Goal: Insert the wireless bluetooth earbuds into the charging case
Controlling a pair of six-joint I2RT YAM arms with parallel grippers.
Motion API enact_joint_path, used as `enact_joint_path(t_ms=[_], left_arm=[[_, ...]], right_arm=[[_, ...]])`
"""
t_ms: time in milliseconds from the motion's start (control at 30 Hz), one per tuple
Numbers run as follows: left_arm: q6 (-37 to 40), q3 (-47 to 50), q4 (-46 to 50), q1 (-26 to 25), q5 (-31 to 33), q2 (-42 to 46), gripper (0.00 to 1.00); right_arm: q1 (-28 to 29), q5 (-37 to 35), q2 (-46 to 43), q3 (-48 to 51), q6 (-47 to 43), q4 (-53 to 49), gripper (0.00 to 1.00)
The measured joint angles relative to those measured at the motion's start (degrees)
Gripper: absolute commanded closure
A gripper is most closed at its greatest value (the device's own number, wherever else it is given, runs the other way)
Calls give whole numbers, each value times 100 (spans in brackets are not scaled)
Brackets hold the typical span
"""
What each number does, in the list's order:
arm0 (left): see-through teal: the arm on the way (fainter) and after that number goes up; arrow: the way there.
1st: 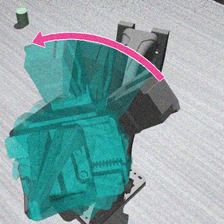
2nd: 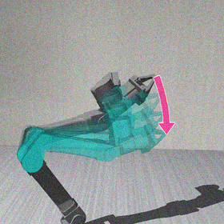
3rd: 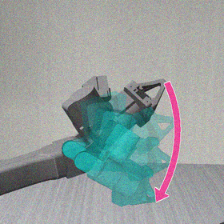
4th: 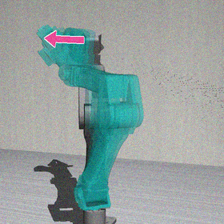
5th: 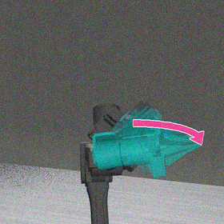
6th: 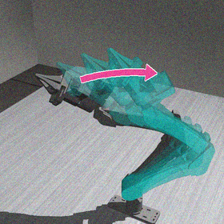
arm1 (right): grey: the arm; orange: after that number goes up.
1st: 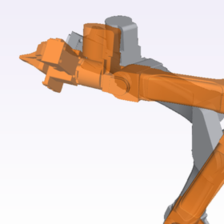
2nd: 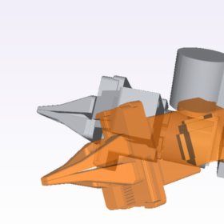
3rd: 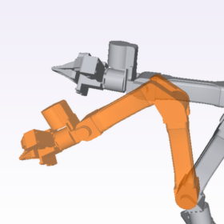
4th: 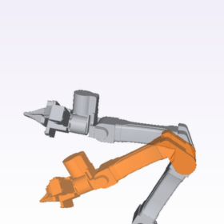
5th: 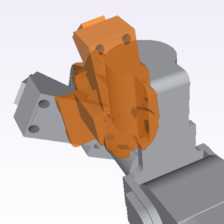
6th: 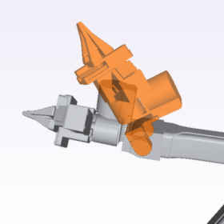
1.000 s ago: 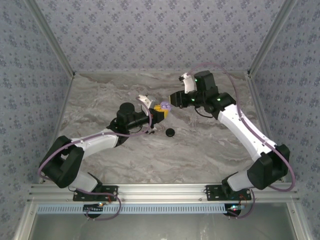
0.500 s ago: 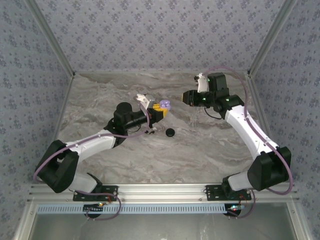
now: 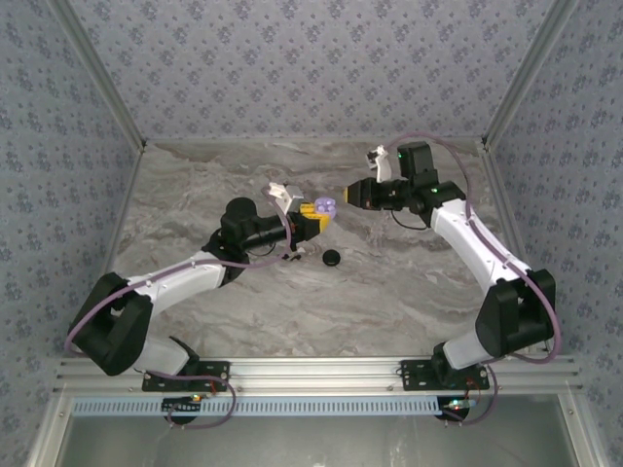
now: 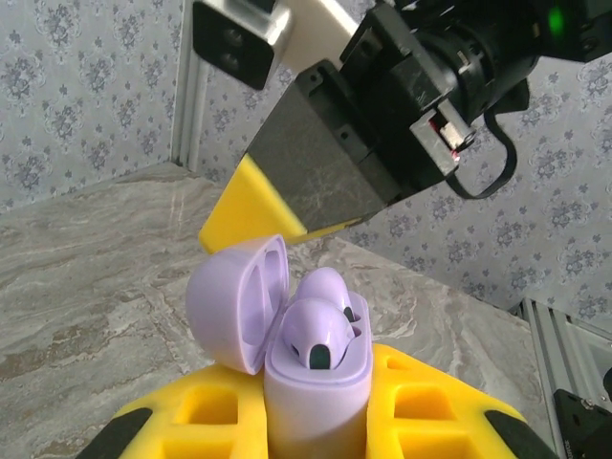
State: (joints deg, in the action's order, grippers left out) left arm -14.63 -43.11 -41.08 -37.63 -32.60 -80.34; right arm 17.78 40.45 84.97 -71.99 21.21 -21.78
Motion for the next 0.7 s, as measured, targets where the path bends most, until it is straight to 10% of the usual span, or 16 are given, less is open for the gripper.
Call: enact_joint_path(t_ms=[700], left_arm=[[-387,-90,-721,0,-275,-302,90]], right_arm=[[201,859,173,-48,-22,151,85]])
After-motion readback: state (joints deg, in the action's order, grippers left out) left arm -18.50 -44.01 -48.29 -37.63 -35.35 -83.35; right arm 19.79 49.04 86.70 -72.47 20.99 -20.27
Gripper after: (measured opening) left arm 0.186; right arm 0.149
